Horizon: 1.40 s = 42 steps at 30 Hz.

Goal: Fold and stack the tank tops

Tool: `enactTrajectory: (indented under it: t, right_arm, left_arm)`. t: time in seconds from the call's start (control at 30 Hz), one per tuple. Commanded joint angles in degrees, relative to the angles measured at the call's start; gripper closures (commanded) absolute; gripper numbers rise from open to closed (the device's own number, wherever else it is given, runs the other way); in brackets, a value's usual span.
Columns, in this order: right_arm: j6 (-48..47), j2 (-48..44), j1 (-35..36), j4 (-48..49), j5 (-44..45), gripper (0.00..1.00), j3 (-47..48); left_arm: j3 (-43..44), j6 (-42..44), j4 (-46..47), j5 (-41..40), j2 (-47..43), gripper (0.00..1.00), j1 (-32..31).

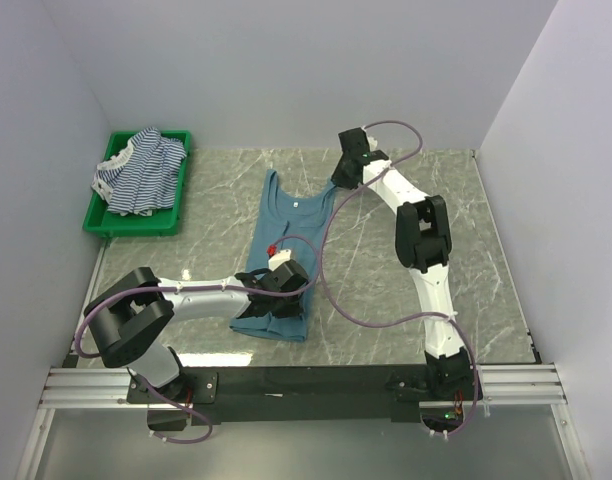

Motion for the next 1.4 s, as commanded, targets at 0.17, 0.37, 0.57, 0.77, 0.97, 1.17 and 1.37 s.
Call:
enactTrajectory:
  t: [0.17,0.37,0.57,0.77,0.97,1.17,1.37]
  right_arm:
    - [2.98,0.77,0.99,1.61,2.58,0.63,1.58]
    - [4.39,-2.74,2.39,6.17,5.22,0.56,-2.99]
    - [4.56,-2.14,2.66,8.64,4.35,0.51,-2.47]
    - [6.23,-4.15,3.18,12.68,4.17,0.45,-6.15]
    - [7.55,-4.68,3.45,15.14,3.56,0.45,-8.18]
    - [9.13,-7.40,3.80,20.77,2.59,0.45,-13.54]
    - [8.87,-8.99,4.07,21.12,3.03,0.44,-13.98]
  left_arm:
    - [-1.08,2.04,-1.26,1.59,-1.23,0.91,0.02]
    - [-0.64,2.22,-1.17,1.76,-1.41,0.91,-0.07]
    - [-0.72,2.57,-1.26,1.76,-1.67,0.90,0.02]
    - [-0.81,2.66,-1.17,1.85,-1.84,0.90,-0.07]
    - [-1.16,2.75,-1.17,1.76,-2.11,0.90,0.02]
    - [-1.34,2.66,-0.99,1.94,-2.11,0.90,-0.07]
    - [-1.60,2.75,-0.90,1.94,-2.02,0.90,0.02]
